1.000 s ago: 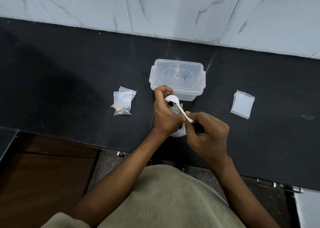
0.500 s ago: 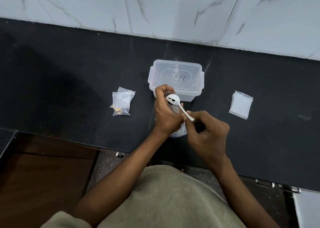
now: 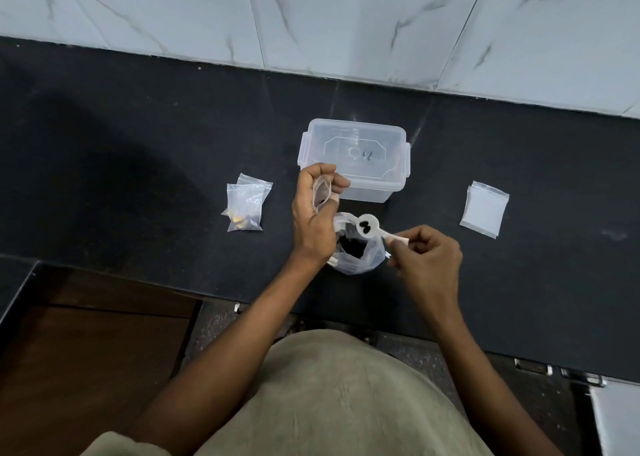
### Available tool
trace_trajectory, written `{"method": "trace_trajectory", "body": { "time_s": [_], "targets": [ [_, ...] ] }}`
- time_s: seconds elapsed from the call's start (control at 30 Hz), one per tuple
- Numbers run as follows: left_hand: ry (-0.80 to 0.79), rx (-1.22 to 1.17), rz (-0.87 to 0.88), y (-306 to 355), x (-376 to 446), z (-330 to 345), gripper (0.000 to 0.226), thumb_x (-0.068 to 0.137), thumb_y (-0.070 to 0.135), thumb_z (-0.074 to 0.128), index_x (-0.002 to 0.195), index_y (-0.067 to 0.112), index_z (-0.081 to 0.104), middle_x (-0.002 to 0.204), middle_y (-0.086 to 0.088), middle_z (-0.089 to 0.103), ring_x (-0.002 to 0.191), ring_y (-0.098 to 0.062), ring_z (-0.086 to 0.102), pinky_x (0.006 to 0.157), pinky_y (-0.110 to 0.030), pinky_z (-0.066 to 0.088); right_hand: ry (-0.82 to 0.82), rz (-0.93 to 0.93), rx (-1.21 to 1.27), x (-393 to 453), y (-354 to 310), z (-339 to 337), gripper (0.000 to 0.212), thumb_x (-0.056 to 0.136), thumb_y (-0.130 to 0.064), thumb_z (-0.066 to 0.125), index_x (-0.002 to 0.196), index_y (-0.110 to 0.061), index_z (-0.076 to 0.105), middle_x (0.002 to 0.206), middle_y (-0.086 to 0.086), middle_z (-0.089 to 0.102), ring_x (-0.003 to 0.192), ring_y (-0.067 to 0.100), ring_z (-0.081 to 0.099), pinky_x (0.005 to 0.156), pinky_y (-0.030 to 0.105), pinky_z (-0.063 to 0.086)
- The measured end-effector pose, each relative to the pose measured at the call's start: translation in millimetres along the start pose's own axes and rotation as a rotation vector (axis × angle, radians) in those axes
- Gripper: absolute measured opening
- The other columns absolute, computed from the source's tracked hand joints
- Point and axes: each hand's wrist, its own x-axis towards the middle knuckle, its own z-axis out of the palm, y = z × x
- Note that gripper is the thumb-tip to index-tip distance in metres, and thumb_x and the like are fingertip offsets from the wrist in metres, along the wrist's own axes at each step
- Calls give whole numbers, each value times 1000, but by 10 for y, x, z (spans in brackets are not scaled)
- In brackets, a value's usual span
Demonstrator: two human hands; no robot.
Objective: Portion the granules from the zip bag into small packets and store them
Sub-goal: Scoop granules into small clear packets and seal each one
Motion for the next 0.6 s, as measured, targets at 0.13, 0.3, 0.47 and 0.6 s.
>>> {"method": "trace_trajectory", "body": {
  "time_s": [0.13, 0.3, 0.47, 0.6],
  "targets": [
    [-66, -34, -38, 50, 64, -51, 38, 84, -4, 42, 118, -3, 58, 109, -20, 73, 109, -31, 65, 98, -37, 48, -40, -241, -343, -38, 150, 100, 10, 81, -12, 76, 74, -19, 73, 57, -8, 64, 50, 8, 59, 50, 31, 51],
    [-236, -122, -118, 57, 122, -105, 29, 102, 0, 40, 121, -13, 58, 119, -30, 69, 115, -35, 66, 104, -42, 47, -23, -422, -643, -32, 191, 167, 6, 78, -13, 73, 76, -19, 74, 62, -6, 67, 53, 16, 60, 49, 29, 48],
    [-372, -183, -230, 116, 115, -143, 31, 103, 1, 42, 124, -16, 57, 126, -30, 65, 122, -33, 64, 108, -36, 47, -108, -367, -794, 21, 224, 145, 25, 76, -29, 77, 101, -27, 77, 85, -9, 66, 75, 16, 64, 55, 25, 42],
    [-431, -327, -327, 171, 126, -162, 27, 103, 0, 41, 120, -6, 61, 127, -24, 67, 120, -30, 63, 103, -36, 48, -180, -323, -862, 62, 178, 80, 45, 73, -47, 82, 113, -30, 73, 101, -8, 62, 95, 15, 56, 58, 27, 40]
  ]
}}
